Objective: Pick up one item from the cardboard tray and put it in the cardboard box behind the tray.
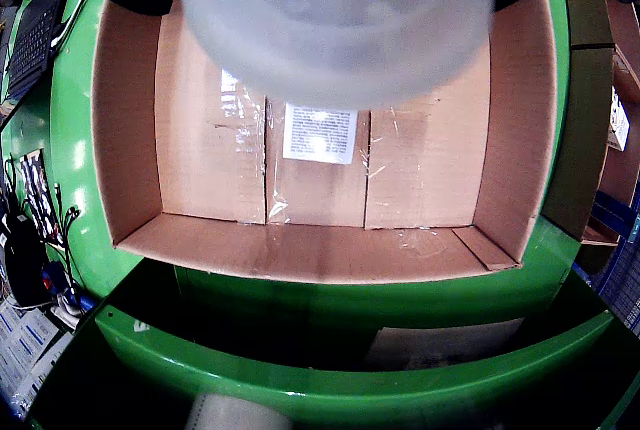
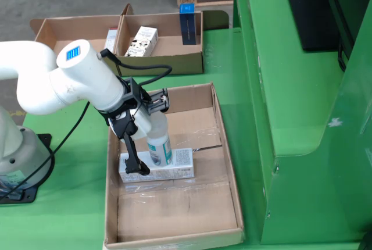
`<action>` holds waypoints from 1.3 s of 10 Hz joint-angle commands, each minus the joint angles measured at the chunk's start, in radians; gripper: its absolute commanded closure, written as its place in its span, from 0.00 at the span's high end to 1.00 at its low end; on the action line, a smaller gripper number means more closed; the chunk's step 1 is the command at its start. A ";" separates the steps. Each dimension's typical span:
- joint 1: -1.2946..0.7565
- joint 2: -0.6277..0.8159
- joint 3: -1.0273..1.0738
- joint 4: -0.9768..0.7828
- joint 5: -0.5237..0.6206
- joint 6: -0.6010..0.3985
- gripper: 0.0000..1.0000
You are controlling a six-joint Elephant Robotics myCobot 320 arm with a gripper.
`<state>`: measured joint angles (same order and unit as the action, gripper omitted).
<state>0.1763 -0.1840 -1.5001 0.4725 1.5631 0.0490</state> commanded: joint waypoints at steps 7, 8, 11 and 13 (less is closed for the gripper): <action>0.001 0.020 -0.113 0.152 0.000 0.000 1.00; 0.001 0.020 -0.113 0.152 0.000 0.000 1.00; 0.001 0.020 -0.113 0.152 0.000 0.000 1.00; 0.014 0.054 -0.145 0.163 -0.013 0.016 1.00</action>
<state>0.1717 -0.1794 -1.6244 0.6273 1.5631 0.0490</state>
